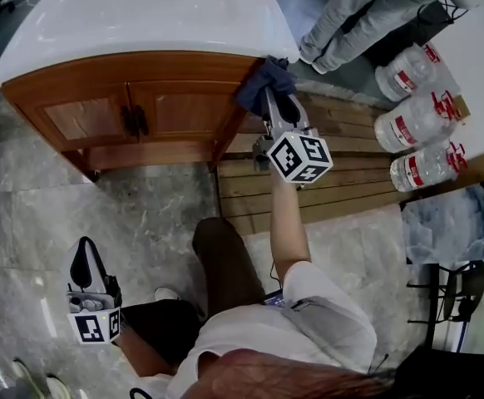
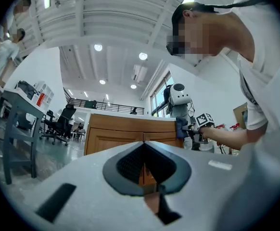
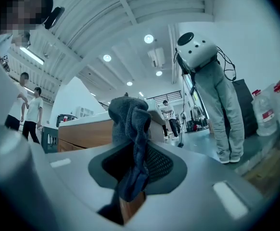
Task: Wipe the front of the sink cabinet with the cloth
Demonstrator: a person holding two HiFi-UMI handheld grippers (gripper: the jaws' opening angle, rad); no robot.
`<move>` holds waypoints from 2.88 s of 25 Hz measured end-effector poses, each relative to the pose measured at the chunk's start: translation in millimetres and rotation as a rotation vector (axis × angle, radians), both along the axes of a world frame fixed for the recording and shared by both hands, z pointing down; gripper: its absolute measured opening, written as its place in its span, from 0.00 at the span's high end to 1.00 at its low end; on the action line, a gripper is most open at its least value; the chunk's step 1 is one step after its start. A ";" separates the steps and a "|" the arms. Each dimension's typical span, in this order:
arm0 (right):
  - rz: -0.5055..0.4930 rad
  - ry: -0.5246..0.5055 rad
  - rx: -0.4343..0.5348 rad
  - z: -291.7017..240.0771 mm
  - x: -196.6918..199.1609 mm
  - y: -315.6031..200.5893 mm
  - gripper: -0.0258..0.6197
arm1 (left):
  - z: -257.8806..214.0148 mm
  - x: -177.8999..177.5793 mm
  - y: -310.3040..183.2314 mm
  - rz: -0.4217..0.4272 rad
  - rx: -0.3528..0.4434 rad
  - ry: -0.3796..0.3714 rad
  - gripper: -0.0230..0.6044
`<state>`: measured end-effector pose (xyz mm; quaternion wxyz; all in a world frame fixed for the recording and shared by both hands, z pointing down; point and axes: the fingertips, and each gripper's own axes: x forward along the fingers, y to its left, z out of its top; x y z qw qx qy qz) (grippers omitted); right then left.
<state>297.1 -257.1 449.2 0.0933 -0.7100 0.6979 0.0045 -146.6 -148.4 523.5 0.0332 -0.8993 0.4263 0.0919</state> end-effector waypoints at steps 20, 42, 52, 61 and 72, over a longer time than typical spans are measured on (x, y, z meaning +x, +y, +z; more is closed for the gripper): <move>-0.712 0.056 -0.041 45.9 -365.3 -78.9 0.83 | -12.1 -44.0 13.6 -0.130 0.023 -0.009 0.97; -0.495 0.022 -0.207 108.7 -446.5 -194.3 0.83 | -34.6 -106.4 48.9 -0.284 0.050 -0.031 0.97; -0.433 -0.027 -0.179 104.5 -349.1 -154.4 0.83 | -32.9 -82.5 38.1 -0.208 0.067 -0.013 0.97; -0.322 -0.055 -0.109 93.5 -247.3 -101.3 0.84 | -24.1 -83.0 33.2 -0.191 0.051 -0.003 0.97; -0.034 -0.049 -0.129 100.5 -83.7 -42.3 0.84 | -20.9 -51.8 20.5 -0.104 0.047 0.016 0.97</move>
